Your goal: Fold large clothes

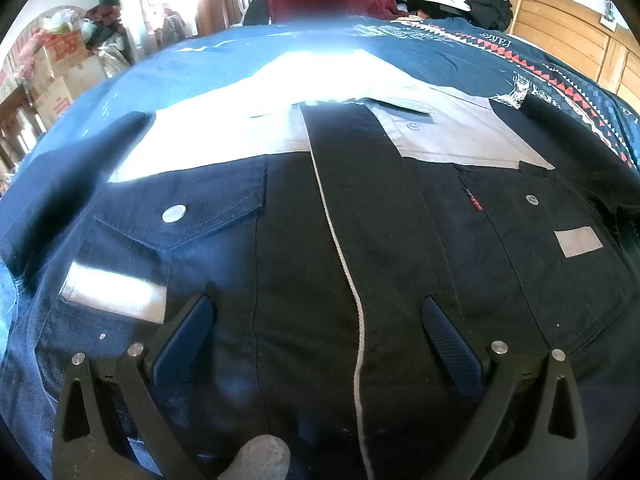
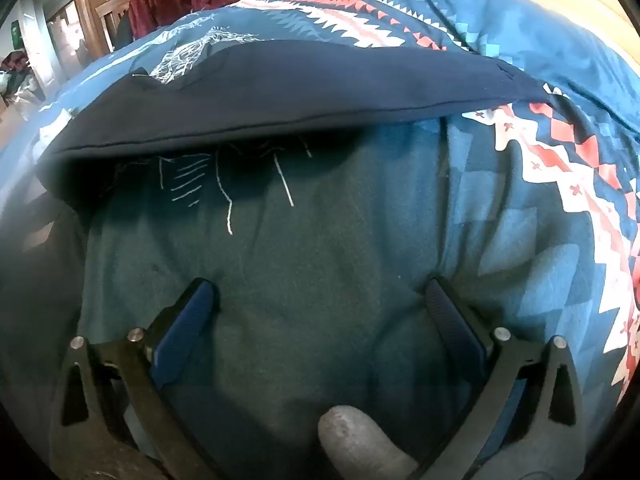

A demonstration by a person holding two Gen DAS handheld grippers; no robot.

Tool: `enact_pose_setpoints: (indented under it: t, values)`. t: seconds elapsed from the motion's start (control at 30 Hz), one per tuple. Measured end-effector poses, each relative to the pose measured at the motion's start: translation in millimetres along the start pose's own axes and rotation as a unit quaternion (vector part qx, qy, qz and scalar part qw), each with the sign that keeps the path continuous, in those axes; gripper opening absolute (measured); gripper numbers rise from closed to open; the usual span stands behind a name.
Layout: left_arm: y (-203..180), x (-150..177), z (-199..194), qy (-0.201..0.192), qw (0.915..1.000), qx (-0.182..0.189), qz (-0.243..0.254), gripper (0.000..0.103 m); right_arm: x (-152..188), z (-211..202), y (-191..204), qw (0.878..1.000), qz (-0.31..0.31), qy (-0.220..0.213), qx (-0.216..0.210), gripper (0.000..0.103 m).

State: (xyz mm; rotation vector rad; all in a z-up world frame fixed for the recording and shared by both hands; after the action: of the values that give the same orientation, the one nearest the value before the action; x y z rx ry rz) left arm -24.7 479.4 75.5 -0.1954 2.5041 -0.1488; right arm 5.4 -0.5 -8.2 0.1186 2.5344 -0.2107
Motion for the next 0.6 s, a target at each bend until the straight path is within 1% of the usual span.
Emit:
enact_pose_setpoints:
  t: [0.3, 0.4, 0.6]
  values:
    - [-3.7, 0.1, 1.1, -0.003, 1.0, -0.007, 0.004, 0.103, 2.6, 1.0, -9.3, 0.999, 0.025, -0.021, 0.002, 0.103]
    - [-6.2, 0.0, 1.7, -0.005, 0.9999, -0.008, 0.006, 0.103, 3.3, -5.4, -1.9, 0.999, 0.026, -0.025, 0.018, 0.103]
    - [-1.5, 0.8, -1.0, -0.008, 1.0, -0.003, 0.002, 0.103, 3.0, -4.7, 2.3, 0.999, 0.022, -0.028, 0.032, 0.103]
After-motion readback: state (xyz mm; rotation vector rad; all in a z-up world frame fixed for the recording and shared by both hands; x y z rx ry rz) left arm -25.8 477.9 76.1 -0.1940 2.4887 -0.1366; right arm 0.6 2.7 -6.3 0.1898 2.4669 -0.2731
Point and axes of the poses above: each gripper's, at about its wrist camera, not at the fingertips, and z roughly the way its jaws point, y to its left, x to its underside, the point moved 1 cm from there along z, roughly the way its jaws point, and after that the axes turned 11 degrees about x, right-handed, at the moved point
